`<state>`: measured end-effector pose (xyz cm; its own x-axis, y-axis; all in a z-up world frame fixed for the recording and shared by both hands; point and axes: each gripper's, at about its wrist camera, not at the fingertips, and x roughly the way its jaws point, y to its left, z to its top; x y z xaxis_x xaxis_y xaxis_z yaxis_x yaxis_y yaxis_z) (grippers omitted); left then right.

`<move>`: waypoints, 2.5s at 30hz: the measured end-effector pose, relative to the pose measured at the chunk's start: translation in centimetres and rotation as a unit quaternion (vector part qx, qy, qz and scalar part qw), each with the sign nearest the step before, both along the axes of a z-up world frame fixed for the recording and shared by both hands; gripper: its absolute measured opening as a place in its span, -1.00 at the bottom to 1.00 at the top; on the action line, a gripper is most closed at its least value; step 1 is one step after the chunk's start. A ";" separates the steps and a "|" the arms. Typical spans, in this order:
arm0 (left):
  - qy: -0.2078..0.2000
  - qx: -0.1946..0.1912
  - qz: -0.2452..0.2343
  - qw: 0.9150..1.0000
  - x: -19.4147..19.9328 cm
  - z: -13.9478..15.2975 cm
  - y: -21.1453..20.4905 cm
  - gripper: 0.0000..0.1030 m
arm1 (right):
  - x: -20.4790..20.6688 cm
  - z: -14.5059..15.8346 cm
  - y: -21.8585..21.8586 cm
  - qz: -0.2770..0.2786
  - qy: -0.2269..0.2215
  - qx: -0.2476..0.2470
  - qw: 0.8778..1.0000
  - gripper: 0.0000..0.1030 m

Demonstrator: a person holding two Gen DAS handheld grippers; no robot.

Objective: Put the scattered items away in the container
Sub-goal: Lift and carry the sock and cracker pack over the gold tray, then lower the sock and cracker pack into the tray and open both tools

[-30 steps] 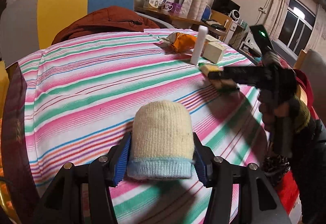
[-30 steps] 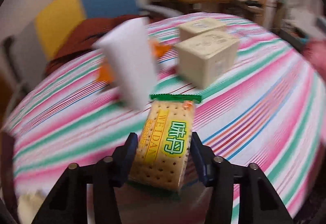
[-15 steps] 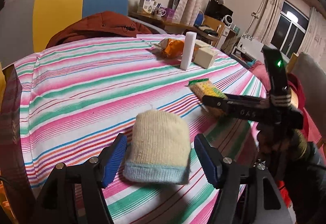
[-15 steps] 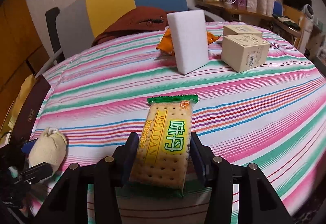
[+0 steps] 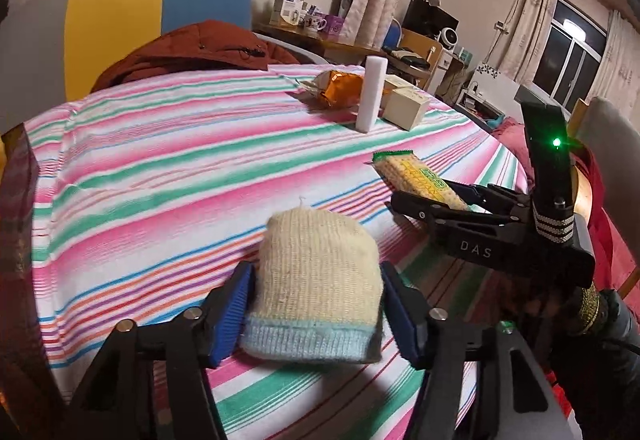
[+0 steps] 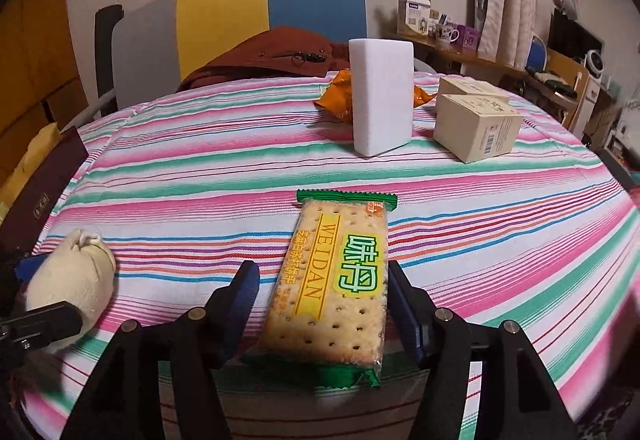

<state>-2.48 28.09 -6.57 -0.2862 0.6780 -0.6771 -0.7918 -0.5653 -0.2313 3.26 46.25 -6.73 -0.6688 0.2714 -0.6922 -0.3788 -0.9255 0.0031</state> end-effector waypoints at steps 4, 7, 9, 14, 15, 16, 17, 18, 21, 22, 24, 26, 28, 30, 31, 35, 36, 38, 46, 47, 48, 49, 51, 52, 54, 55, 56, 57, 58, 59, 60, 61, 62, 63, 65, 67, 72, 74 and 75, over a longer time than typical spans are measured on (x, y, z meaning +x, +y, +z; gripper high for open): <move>0.020 -0.006 0.012 1.000 0.8 0.0 0.2 0.10 | 0.0 -0.1 0.5 0.004 0.004 -0.015 1.000 0.23; 0.026 -0.007 0.026 0.999 1.3 0.1 -0.4 0.10 | 0.3 -0.2 0.9 0.004 0.015 -0.024 1.000 0.17; 0.022 -0.006 0.038 0.999 1.6 0.3 -1.2 0.10 | 0.5 -0.2 0.9 -0.002 0.020 -0.022 1.000 0.03; 0.042 0.006 0.047 0.998 3.4 1.8 -3.7 0.10 | 1.0 -0.2 0.2 -0.003 0.023 -0.007 1.000 -0.05; 0.044 0.010 0.050 0.998 3.7 2.2 -4.3 0.10 | 1.1 -0.2 0.0 -0.002 0.024 -0.010 1.000 -0.05; 0.045 0.015 0.054 0.997 3.9 2.6 -5.0 0.10 | 1.2 -0.1 -0.3 0.000 0.027 -0.016 0.999 -0.05; 0.047 0.019 0.058 0.997 4.2 3.0 -5.8 0.10 | 1.4 -0.1 -0.5 0.003 0.029 -0.021 0.999 -0.06; 0.049 0.023 0.061 0.997 4.3 3.3 -6.4 0.10 | 1.5 0.0 -0.9 0.008 0.032 -0.026 0.999 -0.06; 0.053 0.038 0.078 0.995 4.8 4.4 -8.8 0.10 | 1.7 0.3 -2.4 0.026 0.039 -0.047 0.998 -0.06; 0.055 0.045 0.084 0.994 5.0 4.8 -9.7 0.10 | 1.7 0.4 -3.0 0.033 0.040 -0.054 0.997 -0.06; 0.064 0.059 0.100 0.991 5.3 5.8 -11.7 0.10 | 1.5 0.5 -4.2 0.048 0.042 -0.069 0.996 -0.06; 0.070 0.071 0.119 0.988 5.4 6.6 -13.8 0.10 | 1.2 0.7 -5.6 0.066 0.047 -0.081 0.993 -0.06; 0.072 0.079 0.144 0.984 5.2 7.1 -16.0 0.10 | 0.9 1.2 -6.9 0.083 0.052 -0.092 0.991 -0.06; 0.072 0.085 0.172 0.979 4.9 7.4 -18.5 0.10 | 0.5 1.8 -8.5 0.105 0.059 -0.100 0.988 -0.06; 0.073 0.087 0.184 0.976 4.8 7.5 -19.6 0.10 | 0.2 2.1 -9.3 0.116 0.062 -0.100 0.986 -0.06; 0.072 0.085 0.237 0.965 3.8 7.1 -23.8 0.10 | -0.7 3.7 -12.9 0.165 0.073 -0.103 0.978 -0.06; 0.073 0.082 0.251 0.962 3.6 7.0 -24.8 0.10 | -1.0 4.1 -13.9 0.179 0.076 -0.104 0.975 -0.06; 0.075 0.081 0.279 0.954 2.9 6.8 -26.8 0.10 | -1.7 5.1 -16.1 0.207 0.082 -0.105 0.969 -0.06; 0.087 0.044 0.336 0.937 -0.5 5.9 -33.0 0.10 | -4.7 7.1 -23.6 0.303 0.083 -0.126 0.941 -0.06; 0.089 0.036 0.337 0.936 -1.0 5.8 -33.5 0.10 | -5.1 7.0 -24.5 0.312 0.078 -0.127 0.938 -0.06; 0.091 0.034 0.340 0.935 -1.5 5.8 -34.1 0.10 | -5.5 7.0 -25.4 0.321 0.072 -0.128 0.936 -0.06; 0.090 0.032 0.340 0.935 -2.1 5.7 -34.6 0.10 | -5.9 6.9 -26.2 0.326 0.066 -0.129 0.934 -0.06; 0.087 0.029 0.341 0.936 -3.1 5.5 -35.1 0.10 | -6.8 6.7 -27.7 0.334 0.056 -0.125 0.933 -0.06; 0.083 0.027 0.340 0.936 -3.5 5.4 -35.3 0.10 | -7.2 6.7 -28.4 0.337 0.054 -0.122 0.932 -0.06; 0.072 0.026 0.337 0.938 -4.5 4.8 -35.7 0.10 | -8.4 6.4 -29.7 0.343 0.045 -0.124 0.930 -0.06; 0.065 0.023 0.334 0.940 -5.0 4.5 -35.7 0.10 | -8.9 6.3 -30.2 0.344 0.041 -0.125 0.930 -0.06; 0.056 0.020 0.329 0.942 -5.5 4.1 -35.7 0.10 | -9.4 6.2 -30.8 0.344 0.038 -0.124 0.930 -0.06; 0.053 0.019 0.330 0.942 -5.7 3.8 -35.7 0.10 | -10.0 6.2 -31.3 0.345 0.036 -0.123 0.930 -0.06; 0.048 0.017 0.327 0.944 -5.9 3.4 -35.6 0.10 | -10.4 6.1 -31.8 0.345 0.035 -0.124 0.930 -0.06; 0.041 0.016 0.324 0.945 -6.0 3.1 -35.5 0.10 | -10.9 6.0 -32.1 0.344 0.031 -0.126 0.930 -0.06; 0.037 0.017 0.325 0.945 -6.1 2.9 -35.5 0.11 | -11.6 5.8 -32.5 0.342 0.026 -0.131 0.930 -0.06; 0.035 0.019 0.326 0.944 -6.0 2.7 -35.5 0.11 | -12.2 5.6 -33.0 0.342 0.021 -0.135 0.930 -0.06; 0.039 0.018 0.325 0.945 -5.8 2.6 -35.5 0.13 | -12.8 5.3 -33.4 0.341 0.016 -0.136 0.930 -0.06; 0.045 0.016 0.326 0.944 -5.6 2.7 -35.4 0.20 | -13.2 5.0 -33.8 0.342 0.008 -0.140 0.929 -0.06; 0.052 0.016 0.327 0.943 -5.2 2.8 -35.4 0.31 | -13.7 4.4 -34.5 0.349 -0.001 -0.158 0.924 -0.05; 0.057 0.017 0.330 0.942 -4.7 2.9 -35.6 0.35 | -13.6 4.0 -35.0 0.359 -0.004 -0.161 0.919 -0.05; 0.075 0.034 0.355 0.931 -3.7 3.7 -36.3 0.34 | -13.4 3.2 -34.8 0.366 -0.007 -0.194 0.910 -0.01; 0.096 0.039 0.373 0.922 -2.9 4.3 -36.5 0.24 | -13.3 3.2 -34.2 0.363 -0.005 -0.211 0.908 -0.01; 0.105 0.042 0.379 0.919 -2.4 4.7 -36.6 0.18 | -13.1 3.4 -33.9 0.361 -0.001 -0.216 0.907 -0.01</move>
<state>-4.92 -8.53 -1.87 -0.8161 0.2781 -0.5065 -0.2111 -0.9595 -0.1868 -9.88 12.35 -3.38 -0.5631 -0.5334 -0.6312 0.3251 -0.8452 0.4242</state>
